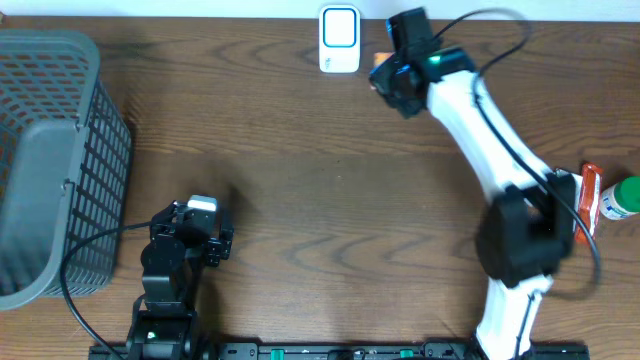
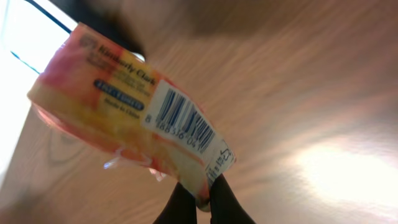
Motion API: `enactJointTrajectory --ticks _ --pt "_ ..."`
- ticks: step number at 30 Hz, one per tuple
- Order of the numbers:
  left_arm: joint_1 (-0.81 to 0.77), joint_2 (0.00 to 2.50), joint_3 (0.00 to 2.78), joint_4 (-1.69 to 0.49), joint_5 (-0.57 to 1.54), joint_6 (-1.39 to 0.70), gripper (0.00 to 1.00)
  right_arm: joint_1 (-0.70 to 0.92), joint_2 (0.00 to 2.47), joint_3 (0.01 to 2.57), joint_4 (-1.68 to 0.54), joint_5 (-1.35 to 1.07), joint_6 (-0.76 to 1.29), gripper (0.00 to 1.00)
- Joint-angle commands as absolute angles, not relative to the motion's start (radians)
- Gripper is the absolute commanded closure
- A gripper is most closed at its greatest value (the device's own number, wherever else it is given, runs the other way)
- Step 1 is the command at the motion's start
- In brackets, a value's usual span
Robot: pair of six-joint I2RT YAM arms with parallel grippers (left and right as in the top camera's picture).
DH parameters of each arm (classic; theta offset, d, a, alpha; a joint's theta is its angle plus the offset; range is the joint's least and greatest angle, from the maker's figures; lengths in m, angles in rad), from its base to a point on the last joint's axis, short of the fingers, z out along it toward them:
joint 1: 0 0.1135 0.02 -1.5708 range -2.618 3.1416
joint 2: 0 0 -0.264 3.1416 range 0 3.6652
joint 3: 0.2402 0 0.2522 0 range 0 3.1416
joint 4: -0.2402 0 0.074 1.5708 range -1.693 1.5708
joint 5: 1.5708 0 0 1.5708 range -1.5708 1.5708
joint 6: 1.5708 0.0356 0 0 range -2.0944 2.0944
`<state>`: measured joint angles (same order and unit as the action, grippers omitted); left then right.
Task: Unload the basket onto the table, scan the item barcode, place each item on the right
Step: 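Carry the Kleenex pack to the right table edge and release it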
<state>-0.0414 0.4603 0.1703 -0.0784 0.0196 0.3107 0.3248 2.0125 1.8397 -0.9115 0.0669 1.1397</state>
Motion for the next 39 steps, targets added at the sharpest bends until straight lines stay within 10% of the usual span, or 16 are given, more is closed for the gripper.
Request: enactJointTrajectory --ticks 1,12,25,27,31,39 --pt "-0.044 0.456 0.171 -0.075 0.011 0.301 0.13 0.329 1.909 1.850 -1.031 0.366 1.026 0.99" --pt "-0.044 0.456 0.172 -0.075 0.011 0.301 0.13 0.052 1.841 1.814 -1.555 0.772 1.234 0.99" --pt "-0.044 0.456 0.171 -0.075 0.011 0.301 0.13 -0.347 1.846 1.384 -0.939 0.529 0.960 0.97" --pt "-0.044 0.456 0.172 -0.075 0.011 0.301 0.13 -0.373 1.844 1.384 -0.941 0.489 0.947 0.79" --pt "-0.044 0.456 0.171 -0.075 0.011 0.301 0.13 -0.392 1.774 1.473 -0.976 0.410 0.789 0.01" --pt "-0.044 0.456 0.171 -0.075 0.011 0.301 0.13 -0.392 1.470 1.828 -1.076 0.022 0.489 0.01"
